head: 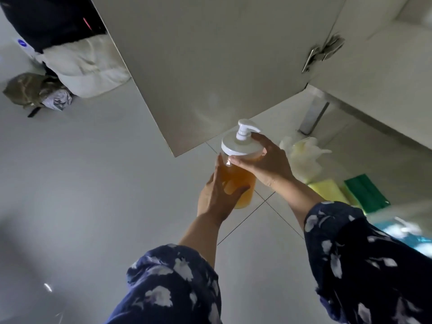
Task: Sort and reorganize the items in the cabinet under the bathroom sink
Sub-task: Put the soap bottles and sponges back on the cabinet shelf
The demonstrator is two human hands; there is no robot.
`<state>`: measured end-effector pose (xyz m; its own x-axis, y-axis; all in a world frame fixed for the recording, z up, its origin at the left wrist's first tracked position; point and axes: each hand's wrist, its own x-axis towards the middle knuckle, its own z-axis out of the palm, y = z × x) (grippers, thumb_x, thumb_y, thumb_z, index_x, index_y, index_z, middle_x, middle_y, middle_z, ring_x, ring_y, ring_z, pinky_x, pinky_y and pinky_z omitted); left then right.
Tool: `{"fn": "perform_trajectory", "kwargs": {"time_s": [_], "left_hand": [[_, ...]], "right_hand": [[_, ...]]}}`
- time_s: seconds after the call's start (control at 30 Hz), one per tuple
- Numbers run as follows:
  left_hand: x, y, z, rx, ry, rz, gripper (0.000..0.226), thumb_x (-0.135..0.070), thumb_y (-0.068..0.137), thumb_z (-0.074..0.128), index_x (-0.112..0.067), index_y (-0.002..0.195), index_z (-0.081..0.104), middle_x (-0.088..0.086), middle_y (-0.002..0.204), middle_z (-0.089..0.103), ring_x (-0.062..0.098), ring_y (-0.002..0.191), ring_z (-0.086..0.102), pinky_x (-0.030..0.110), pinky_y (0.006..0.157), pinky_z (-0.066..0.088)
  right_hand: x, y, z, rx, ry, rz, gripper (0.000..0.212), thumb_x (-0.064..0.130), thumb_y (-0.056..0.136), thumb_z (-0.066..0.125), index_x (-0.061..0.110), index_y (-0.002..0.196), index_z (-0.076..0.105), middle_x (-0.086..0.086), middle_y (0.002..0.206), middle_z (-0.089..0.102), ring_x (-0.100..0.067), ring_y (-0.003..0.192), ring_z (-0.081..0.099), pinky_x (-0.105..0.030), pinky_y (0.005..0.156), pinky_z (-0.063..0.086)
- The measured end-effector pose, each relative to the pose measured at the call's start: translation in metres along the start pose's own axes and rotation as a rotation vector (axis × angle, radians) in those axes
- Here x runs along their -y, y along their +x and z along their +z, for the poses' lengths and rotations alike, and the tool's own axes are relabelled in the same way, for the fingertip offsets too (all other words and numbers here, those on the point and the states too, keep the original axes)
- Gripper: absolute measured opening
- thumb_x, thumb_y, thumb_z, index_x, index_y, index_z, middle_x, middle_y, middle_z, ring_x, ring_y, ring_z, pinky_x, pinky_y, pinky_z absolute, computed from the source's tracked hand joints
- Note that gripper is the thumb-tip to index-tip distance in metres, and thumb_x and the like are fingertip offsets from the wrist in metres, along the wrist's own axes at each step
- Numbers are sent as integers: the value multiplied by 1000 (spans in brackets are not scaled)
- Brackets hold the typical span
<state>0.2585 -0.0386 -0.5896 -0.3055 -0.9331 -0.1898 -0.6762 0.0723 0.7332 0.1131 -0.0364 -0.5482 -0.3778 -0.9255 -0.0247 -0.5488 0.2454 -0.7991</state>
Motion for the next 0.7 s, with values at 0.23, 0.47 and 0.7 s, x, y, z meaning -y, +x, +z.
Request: {"fn": "perform_trajectory", "kwargs": {"time_s": [0.23, 0.47, 0.7], "left_hand": [[-119, 8, -11, -80, 36, 255, 96, -71, 77, 55, -55, 141, -14, -5, 143, 48, 31, 121, 55, 46, 94, 50], [-235, 34, 4, -30, -18, 475, 96, -63, 81, 59, -48, 146, -10, 0, 140, 52, 29, 118, 56, 40, 91, 49], [-267, 49, 52, 155, -181, 390, 92, -52, 83, 64, -56, 143, -5, -3, 142, 48, 24, 125, 50, 38, 96, 45]], "right_hand": [[44, 18, -127, -179, -42, -42, 73, 70, 56, 73, 41, 120, 56, 20, 110, 66, -5, 104, 60, -24, 91, 48], [56, 23, -244, -394, -30, -75, 67, 66, 56, 75, 43, 117, 59, 23, 107, 67, -1, 102, 62, -26, 94, 50], [21, 24, -272, -480, -65, 5, 75, 63, 58, 77, 39, 125, 55, 18, 114, 66, -8, 107, 61, -28, 94, 50]]}}
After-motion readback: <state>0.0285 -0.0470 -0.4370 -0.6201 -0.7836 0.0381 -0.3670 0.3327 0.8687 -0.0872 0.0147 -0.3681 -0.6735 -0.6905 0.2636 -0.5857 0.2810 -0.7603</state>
